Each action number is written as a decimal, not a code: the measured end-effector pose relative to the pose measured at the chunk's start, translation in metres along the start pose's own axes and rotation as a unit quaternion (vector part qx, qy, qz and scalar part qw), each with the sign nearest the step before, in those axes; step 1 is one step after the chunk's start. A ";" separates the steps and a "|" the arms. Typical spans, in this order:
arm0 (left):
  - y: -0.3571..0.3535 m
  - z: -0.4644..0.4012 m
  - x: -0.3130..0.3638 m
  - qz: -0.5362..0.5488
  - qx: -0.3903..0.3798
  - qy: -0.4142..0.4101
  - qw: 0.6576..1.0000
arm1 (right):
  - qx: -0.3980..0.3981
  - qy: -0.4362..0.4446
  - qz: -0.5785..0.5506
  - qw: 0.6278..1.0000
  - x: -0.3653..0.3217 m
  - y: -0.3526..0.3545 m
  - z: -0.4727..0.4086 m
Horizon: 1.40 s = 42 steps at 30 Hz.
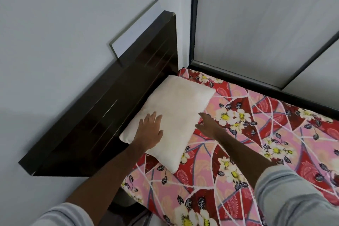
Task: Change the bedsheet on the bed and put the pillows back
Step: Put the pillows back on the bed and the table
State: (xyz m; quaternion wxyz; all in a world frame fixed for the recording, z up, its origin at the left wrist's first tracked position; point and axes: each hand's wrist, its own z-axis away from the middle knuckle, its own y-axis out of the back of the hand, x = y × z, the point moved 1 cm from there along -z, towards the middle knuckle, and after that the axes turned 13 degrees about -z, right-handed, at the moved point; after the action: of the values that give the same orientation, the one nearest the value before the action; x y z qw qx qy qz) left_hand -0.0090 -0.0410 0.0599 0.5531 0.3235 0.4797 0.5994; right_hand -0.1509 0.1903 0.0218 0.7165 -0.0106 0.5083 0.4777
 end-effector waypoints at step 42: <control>0.088 0.588 0.932 -0.096 0.304 -0.639 0.700 | 0.500 -0.326 0.198 0.777 0.528 0.149 1.073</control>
State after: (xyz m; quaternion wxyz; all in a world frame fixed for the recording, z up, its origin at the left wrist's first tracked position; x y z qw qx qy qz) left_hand 0.3327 1.0006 0.2034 0.6532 0.7313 0.1958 0.0144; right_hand 0.5303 1.1641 0.2203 0.6334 0.6068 0.4022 0.2623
